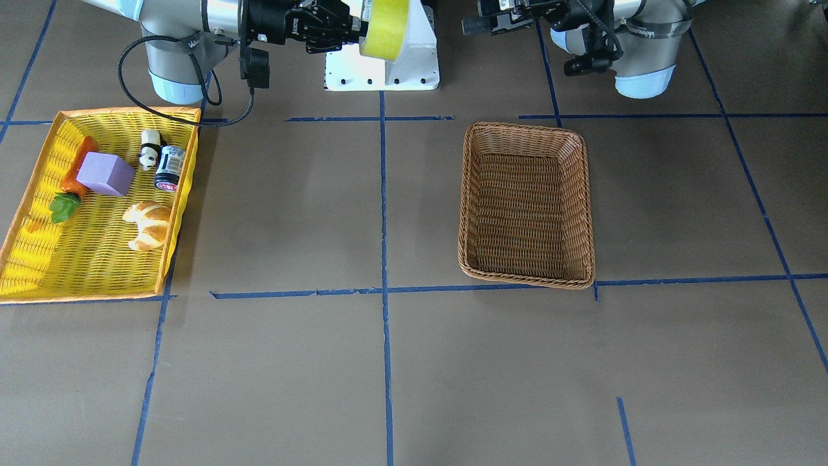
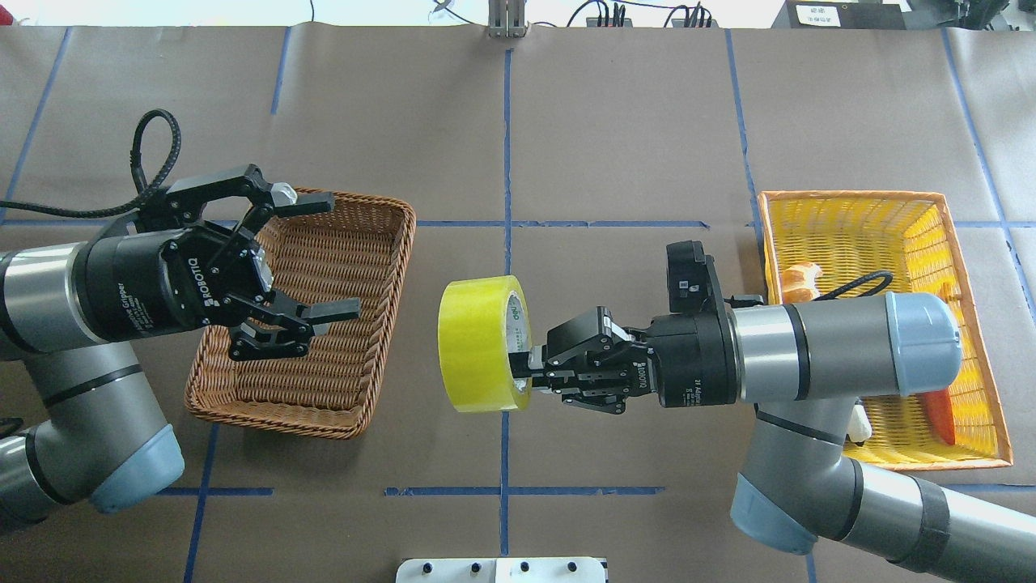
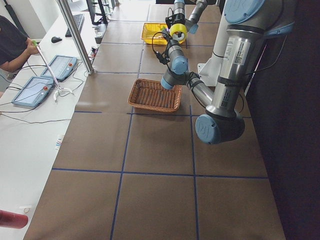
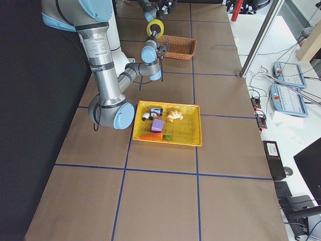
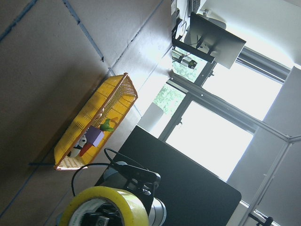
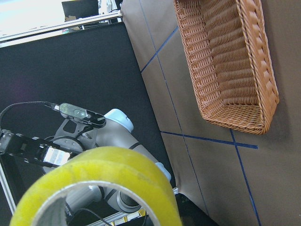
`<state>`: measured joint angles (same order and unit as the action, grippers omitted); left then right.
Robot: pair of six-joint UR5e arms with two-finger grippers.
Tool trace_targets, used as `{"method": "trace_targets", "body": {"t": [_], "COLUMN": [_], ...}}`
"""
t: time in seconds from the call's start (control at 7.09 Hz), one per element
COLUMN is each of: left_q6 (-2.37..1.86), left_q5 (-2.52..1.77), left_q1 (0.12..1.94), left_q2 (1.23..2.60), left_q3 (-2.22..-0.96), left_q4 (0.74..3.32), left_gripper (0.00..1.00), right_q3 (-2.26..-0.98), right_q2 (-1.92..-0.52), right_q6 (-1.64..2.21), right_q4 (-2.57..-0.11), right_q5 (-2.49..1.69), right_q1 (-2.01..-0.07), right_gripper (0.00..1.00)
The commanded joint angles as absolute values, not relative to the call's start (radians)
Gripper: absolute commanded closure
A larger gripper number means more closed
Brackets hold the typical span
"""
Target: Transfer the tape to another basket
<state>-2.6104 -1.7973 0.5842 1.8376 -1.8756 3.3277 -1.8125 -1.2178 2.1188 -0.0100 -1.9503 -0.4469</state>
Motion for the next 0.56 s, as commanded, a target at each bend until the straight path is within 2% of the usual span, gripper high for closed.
{"method": "trace_targets", "body": {"t": [0.0, 0.42], "left_q6": [-2.618, -2.619], "left_q5": [-1.767, -1.767], "left_q1": [0.539, 0.516], "left_q2": [1.853, 1.881], "left_q3": [-1.872, -1.855], "left_q4": [3.335, 3.333], "left_gripper": [0.0, 0.0], "right_q3": [-1.81, -1.809], "right_q2": [-1.216, -1.197], "right_q6": [2.128, 2.128], "right_q4": [0.011, 0.011], "right_q5": [-1.918, -1.893], "right_q1": [-0.419, -0.355], "right_gripper": [0.98, 0.98]}}
